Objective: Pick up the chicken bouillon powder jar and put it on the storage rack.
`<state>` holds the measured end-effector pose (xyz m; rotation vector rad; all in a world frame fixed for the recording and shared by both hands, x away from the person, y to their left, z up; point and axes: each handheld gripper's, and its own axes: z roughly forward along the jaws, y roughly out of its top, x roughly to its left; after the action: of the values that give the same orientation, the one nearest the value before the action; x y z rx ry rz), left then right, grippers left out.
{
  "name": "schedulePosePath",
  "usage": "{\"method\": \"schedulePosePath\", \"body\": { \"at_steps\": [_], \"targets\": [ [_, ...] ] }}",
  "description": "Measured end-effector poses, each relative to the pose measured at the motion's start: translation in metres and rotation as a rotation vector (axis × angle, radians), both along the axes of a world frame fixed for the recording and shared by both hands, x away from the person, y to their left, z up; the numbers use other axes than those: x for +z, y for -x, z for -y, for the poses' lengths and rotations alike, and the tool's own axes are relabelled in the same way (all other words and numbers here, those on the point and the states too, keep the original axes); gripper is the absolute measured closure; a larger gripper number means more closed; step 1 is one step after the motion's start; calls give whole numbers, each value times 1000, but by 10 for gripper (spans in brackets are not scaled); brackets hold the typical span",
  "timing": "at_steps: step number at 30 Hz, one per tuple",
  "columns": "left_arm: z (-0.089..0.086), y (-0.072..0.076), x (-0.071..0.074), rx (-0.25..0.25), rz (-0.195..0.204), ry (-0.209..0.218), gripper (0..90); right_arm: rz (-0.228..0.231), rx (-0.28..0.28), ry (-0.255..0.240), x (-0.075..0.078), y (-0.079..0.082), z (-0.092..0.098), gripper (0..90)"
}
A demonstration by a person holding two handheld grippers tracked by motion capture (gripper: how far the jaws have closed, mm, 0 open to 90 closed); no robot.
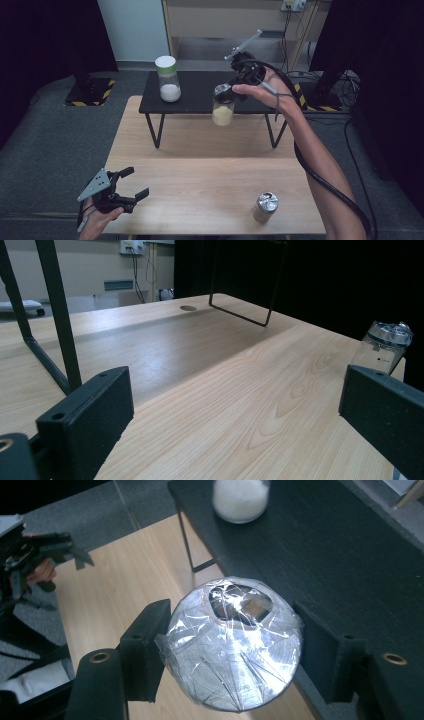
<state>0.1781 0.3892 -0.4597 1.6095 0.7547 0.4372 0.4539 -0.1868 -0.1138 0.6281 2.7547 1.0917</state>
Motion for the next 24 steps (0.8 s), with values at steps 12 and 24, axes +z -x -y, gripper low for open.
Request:
{"method": "schedulePosePath", "body": {
  "at_steps": [12,24],
  "targets": [
    [0,0,0,-3,2,1,0,-10,-62,14,2,-22,-15,349],
    [-1,-1,-1,-6,0,13,0,-23,-173,-7,2,-46,-19,349]
  ]
}}
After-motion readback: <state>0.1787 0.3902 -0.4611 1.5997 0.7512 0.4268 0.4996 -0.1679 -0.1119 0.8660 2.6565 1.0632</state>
